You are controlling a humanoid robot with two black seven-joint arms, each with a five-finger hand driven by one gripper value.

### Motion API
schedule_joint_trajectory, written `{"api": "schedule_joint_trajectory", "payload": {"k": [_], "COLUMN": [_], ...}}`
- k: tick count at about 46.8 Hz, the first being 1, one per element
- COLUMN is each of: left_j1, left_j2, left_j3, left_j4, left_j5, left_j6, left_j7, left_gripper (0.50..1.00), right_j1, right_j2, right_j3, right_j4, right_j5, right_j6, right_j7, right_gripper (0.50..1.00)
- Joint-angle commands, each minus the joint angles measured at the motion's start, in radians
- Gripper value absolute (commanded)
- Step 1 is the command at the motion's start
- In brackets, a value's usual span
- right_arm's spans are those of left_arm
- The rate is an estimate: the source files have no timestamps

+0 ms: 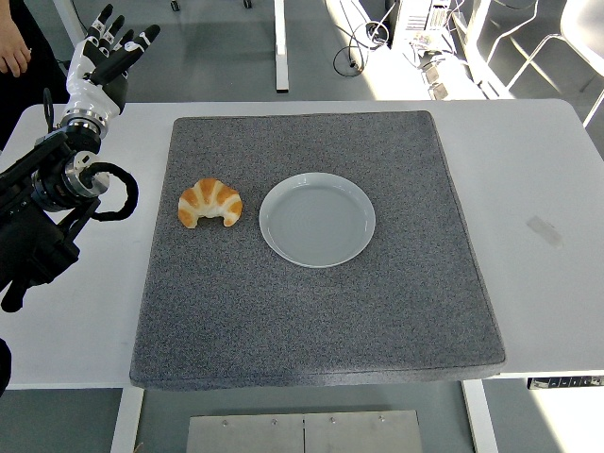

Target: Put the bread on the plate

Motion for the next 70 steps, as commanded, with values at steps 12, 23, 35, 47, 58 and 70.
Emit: {"api": "schedule_joint_trajectory", "payload": {"k": [12, 23, 35, 47, 58, 70], "left_j1": [-0.002, -0.028, -0.099, -0.226, -0.315, -0.340], "left_j2": [0.000, 0.017, 0.161, 0.293, 0.363, 0.388], "left_j3": [0.001, 0.096, 0.317, 0.615, 0.805, 0.899], "left_j4": [0.000, -0.011, -0.158, -0.305, -0.429, -0.491], "left_j5": [0.011, 0.012, 0.012, 0.018, 0.129, 0.316], "left_j6": [0.000, -0.003, -0.012, 0.031, 0.118, 0.153], "left_j7": [0.000, -0.002, 0.002, 0.011, 0.020, 0.098], "left_gripper": [0.977, 0.975, 0.937, 0.921, 0.916, 0.916], "right_j1": [0.000, 0.000, 0.000, 0.000, 0.000, 0.000], "right_j2": [0.000, 0.000, 0.000, 0.000, 0.000, 0.000], "right_j3": [0.000, 0.000, 0.000, 0.000, 0.000, 0.000], "right_j4": [0.000, 0.000, 0.000, 0.000, 0.000, 0.000], "right_j5": [0.000, 0.000, 0.000, 0.000, 0.000, 0.000], "right_j6": [0.000, 0.000, 0.000, 0.000, 0.000, 0.000], "right_j7": [0.000, 0.000, 0.000, 0.000, 0.000, 0.000], "right_gripper": [1.000, 1.000, 1.000, 1.000, 1.000, 1.000]}}
